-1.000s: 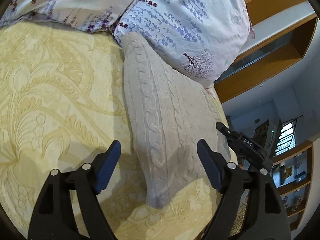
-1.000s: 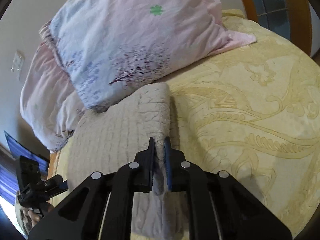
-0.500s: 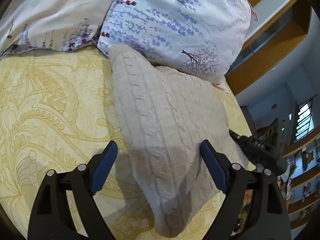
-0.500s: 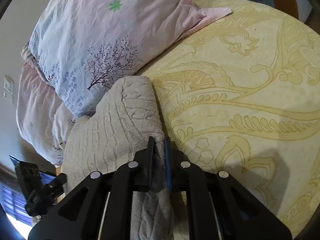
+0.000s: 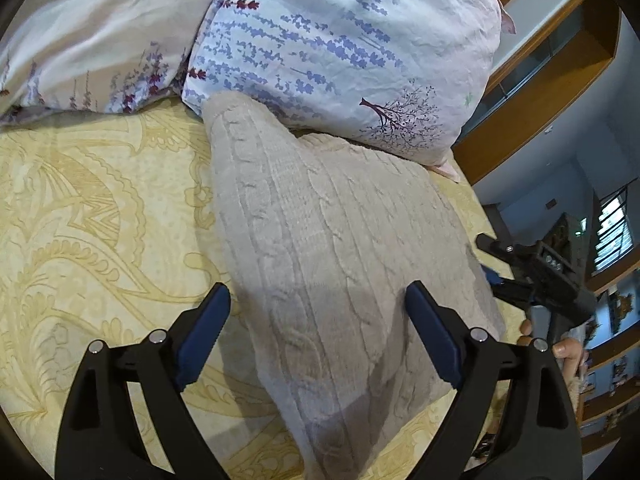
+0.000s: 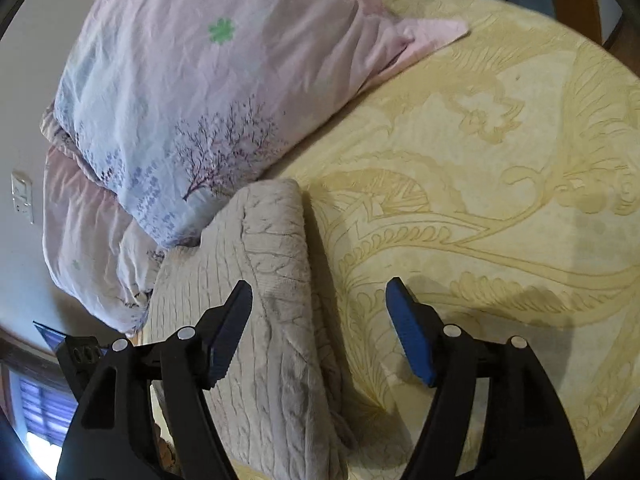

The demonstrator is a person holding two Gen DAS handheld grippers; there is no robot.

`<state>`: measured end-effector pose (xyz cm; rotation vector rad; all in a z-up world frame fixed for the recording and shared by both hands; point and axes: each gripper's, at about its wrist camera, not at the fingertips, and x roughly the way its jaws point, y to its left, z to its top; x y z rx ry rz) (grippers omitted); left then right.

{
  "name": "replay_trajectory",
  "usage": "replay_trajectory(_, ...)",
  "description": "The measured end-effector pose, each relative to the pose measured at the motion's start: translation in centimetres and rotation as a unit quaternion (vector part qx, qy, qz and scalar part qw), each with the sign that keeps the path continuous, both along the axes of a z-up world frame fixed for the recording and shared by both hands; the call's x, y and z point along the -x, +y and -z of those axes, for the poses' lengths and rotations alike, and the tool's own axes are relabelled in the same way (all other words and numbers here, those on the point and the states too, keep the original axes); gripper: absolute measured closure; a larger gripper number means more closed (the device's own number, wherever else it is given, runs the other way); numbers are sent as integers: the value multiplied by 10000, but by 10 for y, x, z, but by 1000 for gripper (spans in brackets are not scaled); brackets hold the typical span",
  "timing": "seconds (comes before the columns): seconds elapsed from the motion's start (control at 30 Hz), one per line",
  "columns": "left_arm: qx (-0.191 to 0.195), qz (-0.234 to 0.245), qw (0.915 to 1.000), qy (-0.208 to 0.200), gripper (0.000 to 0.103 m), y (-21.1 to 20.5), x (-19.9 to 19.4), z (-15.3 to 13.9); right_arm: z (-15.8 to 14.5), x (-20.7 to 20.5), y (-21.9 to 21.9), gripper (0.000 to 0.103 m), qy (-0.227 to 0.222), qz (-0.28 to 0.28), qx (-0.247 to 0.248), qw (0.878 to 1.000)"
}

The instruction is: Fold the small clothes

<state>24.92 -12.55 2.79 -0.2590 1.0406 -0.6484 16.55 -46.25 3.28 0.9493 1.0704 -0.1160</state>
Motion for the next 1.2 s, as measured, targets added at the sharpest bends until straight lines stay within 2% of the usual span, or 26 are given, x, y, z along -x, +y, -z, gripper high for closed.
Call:
replay_trajectory(0.2, 585, -110, 9970, 491, 14, 8, -19, 12, 7, -14, 4, 32, 134, -410, -136, 9990)
replay_trajectory(0.37, 884, -114, 9929, 784, 16, 12, -28, 22, 9, -20, 5, 32, 96, -636, -286, 9975)
replay_trajectory(0.73, 1196, -139, 9889, 869, 16, 13, -34, 27, 11, -33, 26, 32, -199, -1303, -542, 9898)
replay_trajectory(0.77, 1214, -145, 9886, 878, 18, 14, -34, 28, 11, -34, 28, 33, -213, -1342, -555, 9892)
replay_trajectory(0.83, 1242, -179, 9878, 924, 23, 16, -34, 29, 15, -34, 29, 44, -263, -1369, -865, 9864)
replay_trajectory(0.93, 1361, -234, 9848, 1056, 32, 22, -32, 33, 20, -32, 30, 49, -352, -1355, -1156, 9834)
replay_trajectory(1.0, 1519, -261, 9814, 1142, 45, 26, -32, 36, 25, -29, 29, 61, -404, -1238, -1560, 9791)
replay_trajectory(1.03, 1617, -272, 9797, 1150, 48, 28, -31, 36, 26, -27, 29, 63, -422, -1192, -1661, 9780)
replay_trajectory(1.1, 1752, -269, 9777, 1130, 58, 32, -28, 35, 22, -23, 31, 67, -527, -1103, -1689, 9780)
replay_trajectory(1.2, 1786, -160, 9788, 989, 62, 38, -21, 26, 10, -21, 40, 70, -668, -1074, -1631, 9785)
